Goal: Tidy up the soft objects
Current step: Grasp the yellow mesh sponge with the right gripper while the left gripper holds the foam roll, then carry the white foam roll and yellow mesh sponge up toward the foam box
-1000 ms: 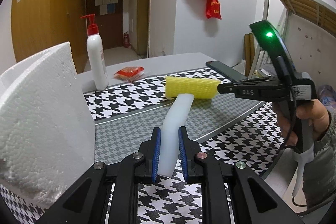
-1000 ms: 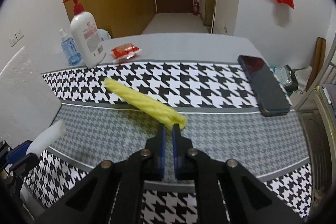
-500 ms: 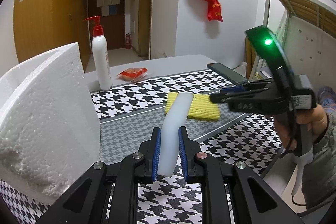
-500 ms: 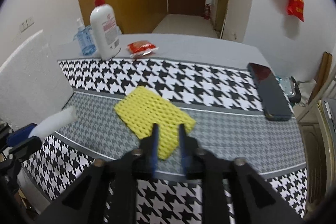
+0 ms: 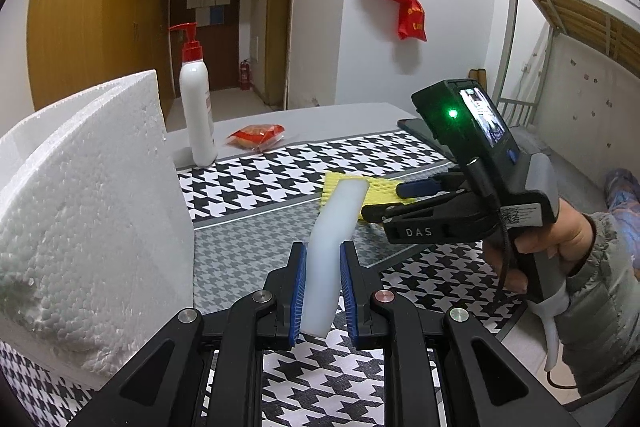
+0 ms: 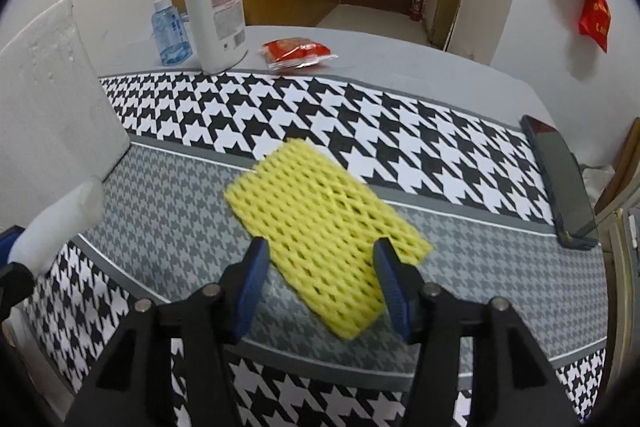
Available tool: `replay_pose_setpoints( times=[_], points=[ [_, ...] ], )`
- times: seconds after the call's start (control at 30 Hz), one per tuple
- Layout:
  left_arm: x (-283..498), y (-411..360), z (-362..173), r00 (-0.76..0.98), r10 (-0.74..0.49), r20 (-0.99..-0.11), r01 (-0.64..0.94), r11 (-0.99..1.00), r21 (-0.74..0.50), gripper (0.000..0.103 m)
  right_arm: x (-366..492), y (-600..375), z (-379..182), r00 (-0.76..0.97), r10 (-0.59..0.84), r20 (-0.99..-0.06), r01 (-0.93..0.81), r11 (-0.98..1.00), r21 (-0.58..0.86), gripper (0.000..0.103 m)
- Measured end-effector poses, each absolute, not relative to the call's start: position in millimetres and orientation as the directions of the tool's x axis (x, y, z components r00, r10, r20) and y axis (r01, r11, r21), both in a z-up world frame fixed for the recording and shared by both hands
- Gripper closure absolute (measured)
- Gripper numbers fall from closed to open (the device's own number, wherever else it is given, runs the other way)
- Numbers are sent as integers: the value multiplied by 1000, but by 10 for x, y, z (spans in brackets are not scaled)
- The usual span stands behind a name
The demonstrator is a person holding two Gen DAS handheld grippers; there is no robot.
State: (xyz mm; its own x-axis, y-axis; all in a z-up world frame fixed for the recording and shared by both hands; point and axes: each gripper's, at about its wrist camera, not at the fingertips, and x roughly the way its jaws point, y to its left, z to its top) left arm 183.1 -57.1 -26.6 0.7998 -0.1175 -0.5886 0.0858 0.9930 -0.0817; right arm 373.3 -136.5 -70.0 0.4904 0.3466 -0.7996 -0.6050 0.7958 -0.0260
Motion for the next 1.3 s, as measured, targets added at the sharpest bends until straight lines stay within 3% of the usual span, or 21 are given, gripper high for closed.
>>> replay_pose_setpoints(
  times=[0.1,0.17,0.23,0.33,0.53,0.9,1.3],
  points=[
    [1845,-580,-272,792,-121,-599,90,993,-81,85,3734,-1360,-719,496,342,-798,-601,798,-31,45],
    [1852,-592,-267,786,-125,-605,97,992,-80,85,3705,-1335,-741,524,312,-792,-591,803,-75,53],
    [1844,-608,-245,785,-134,-604,107,991,-82,85,3705,-1356,-739,548,280,-788,-561,822,-98,77],
    [1846,-609,-209,785,-145,-603,117,989,-86,85,3788,-1511,-706,529,305,-792,-519,855,-18,85],
    [1783,-580,-85,806,-156,-571,127,988,-90,85,3623,-1890,-445,570,347,-745,-417,903,102,85],
    [1548,-563,114,834,-192,-518,171,981,-88,85,2899,-2186,-151,664,365,-653,-315,928,198,85],
    [1300,-555,331,870,-204,-448,199,978,-59,85,2357,-2205,164,773,360,-522,-320,932,168,85]
  ],
)
